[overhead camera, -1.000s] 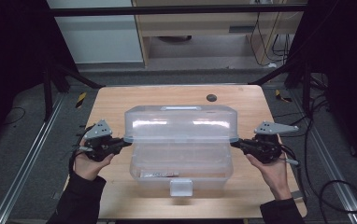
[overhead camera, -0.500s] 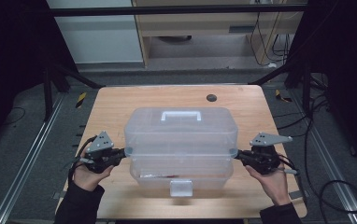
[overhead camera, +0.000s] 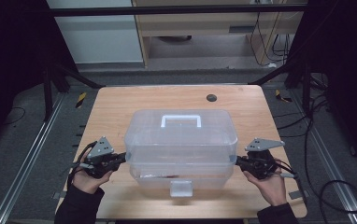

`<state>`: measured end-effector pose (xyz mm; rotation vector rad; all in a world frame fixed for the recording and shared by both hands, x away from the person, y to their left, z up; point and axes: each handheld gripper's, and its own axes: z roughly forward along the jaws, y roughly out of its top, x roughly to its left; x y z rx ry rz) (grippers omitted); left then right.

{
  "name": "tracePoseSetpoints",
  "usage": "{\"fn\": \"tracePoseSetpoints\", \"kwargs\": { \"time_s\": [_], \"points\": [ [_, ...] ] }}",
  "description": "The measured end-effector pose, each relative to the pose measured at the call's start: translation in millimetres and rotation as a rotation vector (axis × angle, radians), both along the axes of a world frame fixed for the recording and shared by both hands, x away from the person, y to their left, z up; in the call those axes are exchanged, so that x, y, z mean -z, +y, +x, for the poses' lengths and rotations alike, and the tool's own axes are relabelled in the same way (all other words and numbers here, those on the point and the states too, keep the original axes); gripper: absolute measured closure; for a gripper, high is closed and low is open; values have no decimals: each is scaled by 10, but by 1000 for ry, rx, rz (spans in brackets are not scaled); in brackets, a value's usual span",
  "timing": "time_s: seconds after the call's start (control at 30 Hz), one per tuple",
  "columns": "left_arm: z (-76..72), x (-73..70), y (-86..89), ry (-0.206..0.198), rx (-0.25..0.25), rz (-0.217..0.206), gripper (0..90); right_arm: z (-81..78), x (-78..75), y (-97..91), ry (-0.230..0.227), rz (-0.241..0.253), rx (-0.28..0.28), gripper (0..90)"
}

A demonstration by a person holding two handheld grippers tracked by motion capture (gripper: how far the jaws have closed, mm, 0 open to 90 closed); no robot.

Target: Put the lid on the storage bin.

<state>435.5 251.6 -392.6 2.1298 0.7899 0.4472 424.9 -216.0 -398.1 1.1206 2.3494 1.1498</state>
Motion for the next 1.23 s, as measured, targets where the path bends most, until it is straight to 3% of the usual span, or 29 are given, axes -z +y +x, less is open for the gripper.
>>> {"fn": "tracePoseSetpoints", "kwargs": {
  "time_s": [0.2,0.3,0.37,0.4,0.47,0.53,0.63,0.7,0.73,0.77,0.9,1.1,1.23],
  "points": [
    [21,53,21,18,-10,4,872,15,56,-64,40,45,15,899],
    [49,114,34,33,-25,24,873,20,81,-56,45,-6,27,899],
    [68,135,62,42,-27,1,872,30,111,-47,46,-55,42,899],
    [77,138,77,41,-36,10,872,35,121,-51,41,-79,50,899],
    [99,154,129,34,-78,11,871,43,118,-101,46,-35,58,899],
    [119,178,186,23,-131,17,853,51,121,-153,25,-41,81,889],
    [156,229,271,15,-195,2,813,70,150,-240,-21,-33,141,815],
    [191,280,341,6,-248,-11,757,91,180,-307,-27,-17,185,779],
    [191,280,341,6,-248,-11,722,105,211,-358,-40,-8,217,715],
    [226,338,411,3,-298,-20,691,121,240,-401,-57,-12,246,664],
    [291,454,546,20,-368,-46,571,186,369,-570,-80,-12,346,484],
    [359,615,693,7,-456,-37,410,261,557,-782,-79,-8,413,315],
    [380,666,757,8,-482,-17,360,278,615,-863,-75,6,427,278]
  ]
}}
